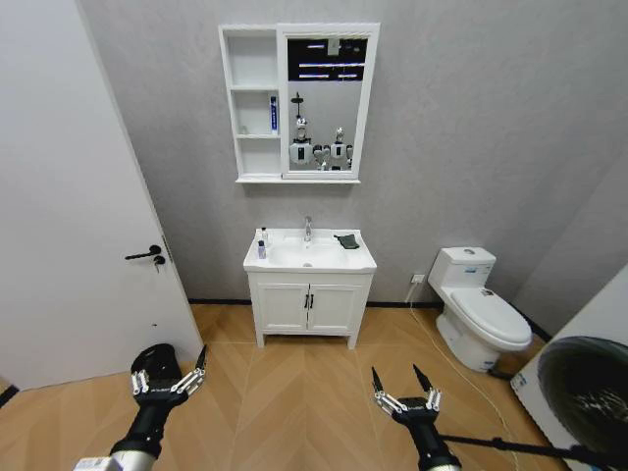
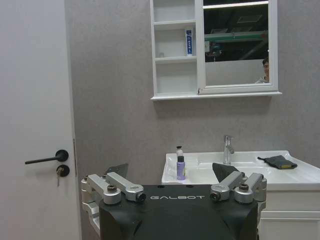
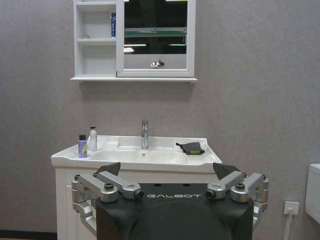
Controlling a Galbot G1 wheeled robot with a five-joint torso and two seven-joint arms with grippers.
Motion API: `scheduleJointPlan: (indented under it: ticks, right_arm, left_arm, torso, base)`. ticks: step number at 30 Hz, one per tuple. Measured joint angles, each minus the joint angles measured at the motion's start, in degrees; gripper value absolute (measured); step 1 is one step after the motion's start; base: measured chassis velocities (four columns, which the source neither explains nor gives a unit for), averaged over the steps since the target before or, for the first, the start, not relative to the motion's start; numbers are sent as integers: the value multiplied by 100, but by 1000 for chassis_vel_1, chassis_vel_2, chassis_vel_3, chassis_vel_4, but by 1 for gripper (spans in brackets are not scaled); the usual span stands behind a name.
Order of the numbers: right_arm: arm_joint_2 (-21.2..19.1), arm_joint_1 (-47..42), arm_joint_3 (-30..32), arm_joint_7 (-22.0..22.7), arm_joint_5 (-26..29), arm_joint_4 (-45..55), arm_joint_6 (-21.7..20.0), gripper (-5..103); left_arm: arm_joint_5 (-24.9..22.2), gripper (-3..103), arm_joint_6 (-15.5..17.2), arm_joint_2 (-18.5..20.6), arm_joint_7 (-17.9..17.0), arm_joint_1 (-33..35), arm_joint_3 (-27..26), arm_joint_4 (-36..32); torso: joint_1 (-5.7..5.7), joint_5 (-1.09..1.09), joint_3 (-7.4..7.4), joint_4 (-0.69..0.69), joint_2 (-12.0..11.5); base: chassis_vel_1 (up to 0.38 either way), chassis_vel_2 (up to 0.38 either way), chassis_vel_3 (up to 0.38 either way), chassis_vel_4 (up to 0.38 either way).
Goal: Move facial cleanser and shampoo from washbasin to cabinet, then wipe washbasin with towel.
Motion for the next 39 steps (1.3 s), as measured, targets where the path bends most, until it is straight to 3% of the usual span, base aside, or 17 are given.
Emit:
scheduleJointPlan:
  ticks: [17,26,29,30,39]
  right_arm:
    - [-5,49,2,-1,-30,-20,38,100]
    - [46,67,8,-146,19,-46,326,100]
    - [46,85,8,-128,13,-82,342,100]
    - [48,97,7,-129,14,-100,364,100]
    - [37,167,44,-278,66,-179,543,100]
  left_arm:
    - [16,96,44,40,-1,-62,13,98]
    - [41,96,41,-9,-10,-78,70,225]
    - [68,96,41,-17,-10,-106,111,252]
    - [84,96,41,-15,-8,-119,125,287]
    - [85,96,61,95,-8,-197,139,403]
  torso:
    - [0,2,-1,0,-1]
    - [7,-4,1,-2,-3]
    - [5,5,1,3,-3]
    - [6,-3,1,0,-3]
    - [-9,2,-3,1,3]
  base:
    - [-345,346,344,-341]
    - [-324,338,316,-319]
    - [-155,182,137,-150]
    - [-94,13,-6,-5]
    - [32,-21,-46,22]
